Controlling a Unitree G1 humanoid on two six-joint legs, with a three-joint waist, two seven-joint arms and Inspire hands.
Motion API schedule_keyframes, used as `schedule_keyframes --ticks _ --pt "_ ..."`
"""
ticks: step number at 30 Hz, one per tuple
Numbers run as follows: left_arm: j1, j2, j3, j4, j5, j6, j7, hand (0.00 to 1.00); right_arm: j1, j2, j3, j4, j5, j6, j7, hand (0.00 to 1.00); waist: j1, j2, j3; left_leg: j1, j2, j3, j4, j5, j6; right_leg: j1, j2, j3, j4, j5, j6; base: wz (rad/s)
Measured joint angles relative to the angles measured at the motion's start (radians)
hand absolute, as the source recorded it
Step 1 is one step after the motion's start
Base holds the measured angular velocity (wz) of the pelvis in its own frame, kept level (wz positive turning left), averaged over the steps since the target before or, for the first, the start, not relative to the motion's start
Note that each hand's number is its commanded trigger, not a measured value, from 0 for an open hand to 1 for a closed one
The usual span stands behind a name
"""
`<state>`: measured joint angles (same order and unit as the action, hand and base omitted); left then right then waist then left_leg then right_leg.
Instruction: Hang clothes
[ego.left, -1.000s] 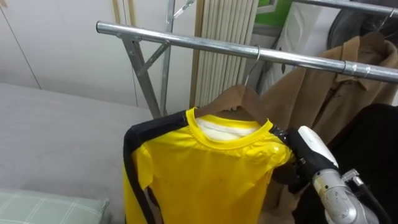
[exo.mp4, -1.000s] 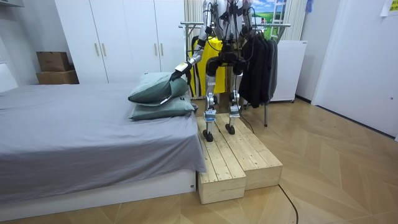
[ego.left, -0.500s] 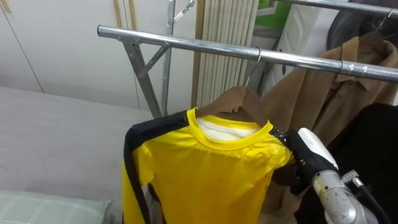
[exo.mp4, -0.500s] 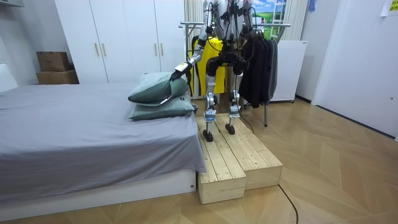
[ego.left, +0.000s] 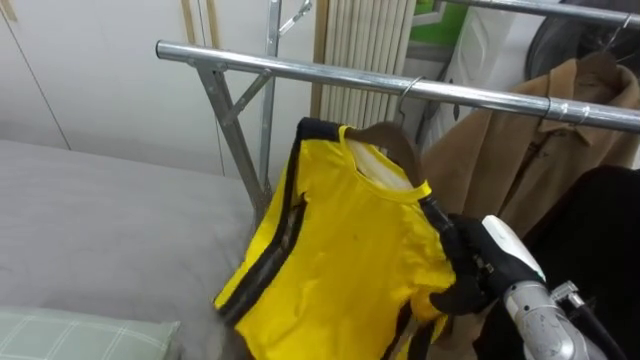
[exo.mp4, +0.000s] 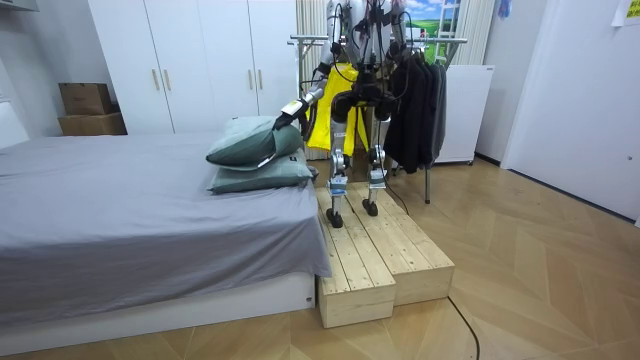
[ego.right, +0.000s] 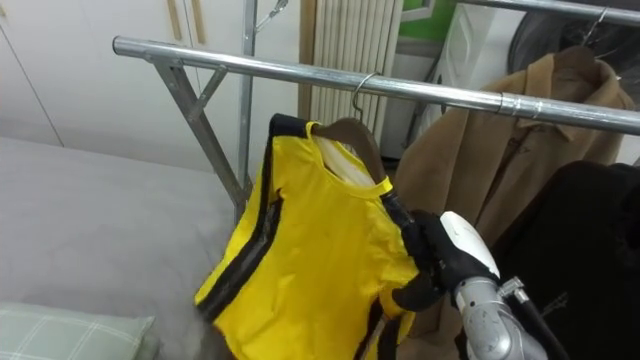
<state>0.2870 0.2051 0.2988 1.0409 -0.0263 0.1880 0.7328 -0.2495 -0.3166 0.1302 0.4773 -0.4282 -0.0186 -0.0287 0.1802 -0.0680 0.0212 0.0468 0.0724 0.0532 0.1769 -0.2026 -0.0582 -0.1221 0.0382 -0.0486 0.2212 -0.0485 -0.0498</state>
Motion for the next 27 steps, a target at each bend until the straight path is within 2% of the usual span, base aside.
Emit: schedule_keyframes --ticks 27 --pt "0.000 0.000 0.000 0.000 -0.001 0.000 0.005 0.00 0.000 -0.001 -0.005 -0.035 0.033 0.023 0.031 0.00 -0.004 -0.004 -0.0034 0.000 0.000 0.000 0.002 0.001 0.000 -0.001 0.000 0.001 0.000 0.000 -0.001 0.00"
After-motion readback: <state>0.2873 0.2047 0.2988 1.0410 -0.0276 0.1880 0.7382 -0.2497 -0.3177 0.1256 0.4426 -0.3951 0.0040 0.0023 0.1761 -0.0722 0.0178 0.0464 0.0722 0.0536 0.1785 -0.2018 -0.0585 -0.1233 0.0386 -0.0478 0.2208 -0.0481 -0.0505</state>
